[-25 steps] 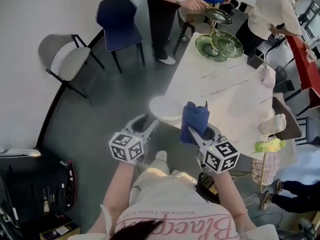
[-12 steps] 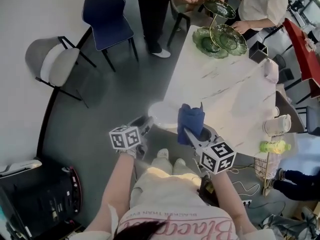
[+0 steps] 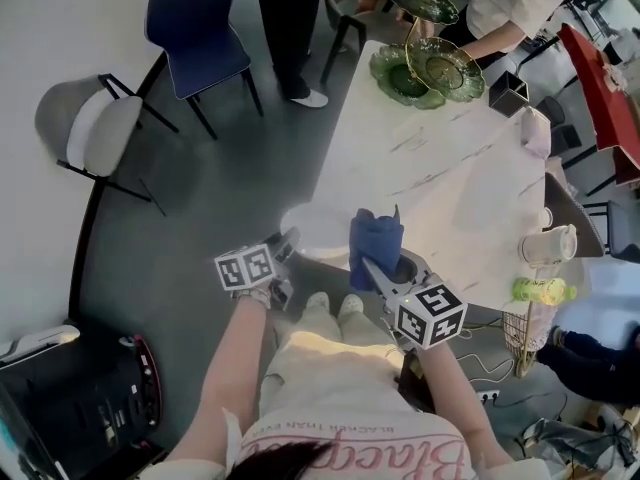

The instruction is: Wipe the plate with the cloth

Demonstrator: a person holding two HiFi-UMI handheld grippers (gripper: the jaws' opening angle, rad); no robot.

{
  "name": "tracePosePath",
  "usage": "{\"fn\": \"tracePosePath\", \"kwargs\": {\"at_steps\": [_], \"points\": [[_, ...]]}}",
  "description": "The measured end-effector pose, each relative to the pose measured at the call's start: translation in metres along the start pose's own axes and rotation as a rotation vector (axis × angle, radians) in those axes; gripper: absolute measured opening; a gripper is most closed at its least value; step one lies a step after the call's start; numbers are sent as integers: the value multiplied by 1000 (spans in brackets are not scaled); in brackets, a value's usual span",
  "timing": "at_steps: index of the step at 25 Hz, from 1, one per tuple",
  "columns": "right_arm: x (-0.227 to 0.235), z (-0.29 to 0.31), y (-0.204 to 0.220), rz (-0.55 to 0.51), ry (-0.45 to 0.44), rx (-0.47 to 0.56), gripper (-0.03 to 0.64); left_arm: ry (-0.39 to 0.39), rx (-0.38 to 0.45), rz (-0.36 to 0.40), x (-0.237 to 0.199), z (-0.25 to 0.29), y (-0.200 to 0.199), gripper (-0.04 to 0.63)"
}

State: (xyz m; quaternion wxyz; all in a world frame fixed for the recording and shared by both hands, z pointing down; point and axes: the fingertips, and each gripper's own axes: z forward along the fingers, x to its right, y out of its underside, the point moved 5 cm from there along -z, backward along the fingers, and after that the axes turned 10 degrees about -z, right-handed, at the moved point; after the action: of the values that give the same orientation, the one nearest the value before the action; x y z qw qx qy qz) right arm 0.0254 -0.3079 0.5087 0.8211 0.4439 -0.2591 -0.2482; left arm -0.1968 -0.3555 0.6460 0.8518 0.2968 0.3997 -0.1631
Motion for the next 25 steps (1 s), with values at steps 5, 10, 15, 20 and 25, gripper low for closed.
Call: {"fn": "tracePosePath", "kwargs": {"at_steps": [5,10,15,20,25], "points": [[8,-5,-3,-8,3,-3,109,9,26,-18,5,-1,1,64],[7,-11,-8,-28,-10,5,109,54,86,-64,18,-9,-3,28],[6,-17,-17,-49,-19,26,109,47,113,16,36,-17,-5,18],[8,-28,-26,-67,-26,54,109,59,146,82,63,-26,-8,18],[11,-37,-39,-86,-23,101,109,88,199,146,97,-38,-20,18]]}}
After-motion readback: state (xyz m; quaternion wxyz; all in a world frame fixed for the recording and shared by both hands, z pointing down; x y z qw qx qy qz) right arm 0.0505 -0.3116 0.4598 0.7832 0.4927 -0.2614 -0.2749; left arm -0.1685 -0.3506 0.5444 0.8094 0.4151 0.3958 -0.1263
